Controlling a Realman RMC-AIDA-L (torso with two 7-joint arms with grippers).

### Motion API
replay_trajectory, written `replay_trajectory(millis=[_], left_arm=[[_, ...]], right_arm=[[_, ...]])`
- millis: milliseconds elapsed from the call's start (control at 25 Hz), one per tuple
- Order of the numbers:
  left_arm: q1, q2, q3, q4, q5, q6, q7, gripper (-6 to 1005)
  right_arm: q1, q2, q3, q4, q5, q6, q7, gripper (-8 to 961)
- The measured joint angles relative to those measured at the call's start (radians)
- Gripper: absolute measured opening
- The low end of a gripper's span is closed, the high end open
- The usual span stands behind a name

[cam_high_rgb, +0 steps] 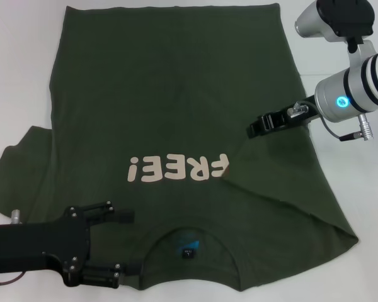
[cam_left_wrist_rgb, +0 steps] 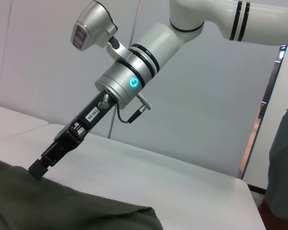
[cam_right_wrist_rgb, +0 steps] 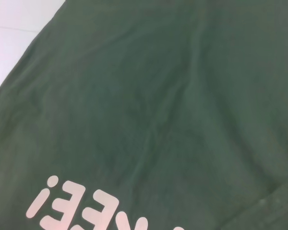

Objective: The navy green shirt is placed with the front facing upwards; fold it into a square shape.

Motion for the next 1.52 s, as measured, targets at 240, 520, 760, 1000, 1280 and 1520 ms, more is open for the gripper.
replay_trajectory(millis=[240,520,760,1000,1280,1520], left_arm=[[0.002,0.000,-0.009,0.000,0.000,-0.006,0.000,933],[0.003,-0.002,-0.019,0.000,-0.008,-0.007,-0.010,933],[0.001,-0.005,-0.036,0.000,-0.029,-0.008,-0.041,933],[0.002,-0.013,-0.083,0.000,-0.037,-0.012,-0.049,934],[0.033,-0.014,-0.163,0.025,-0.040,-0.085,-0.187,934],[0.091,-0.008,-0.153,0.178,0.001,-0.182,-0.435,933]], right_arm=[[-0.017,-0.004,0.005,-0.010,0.038,-0.011,-0.031,320],[-0.150,-0.010,0.007,-0.156,0.303,-0.140,-0.306,643],[-0.332,-0.011,0.008,-0.226,0.611,-0.223,-0.656,862],[-0.416,-0.012,0.017,-0.173,0.708,-0.353,-0.975,946],[-0.460,0.000,0.001,-0.161,0.706,-0.570,-1.188,945],[-0.462,0.002,-0.026,-0.151,0.707,-0.672,-1.205,945]])
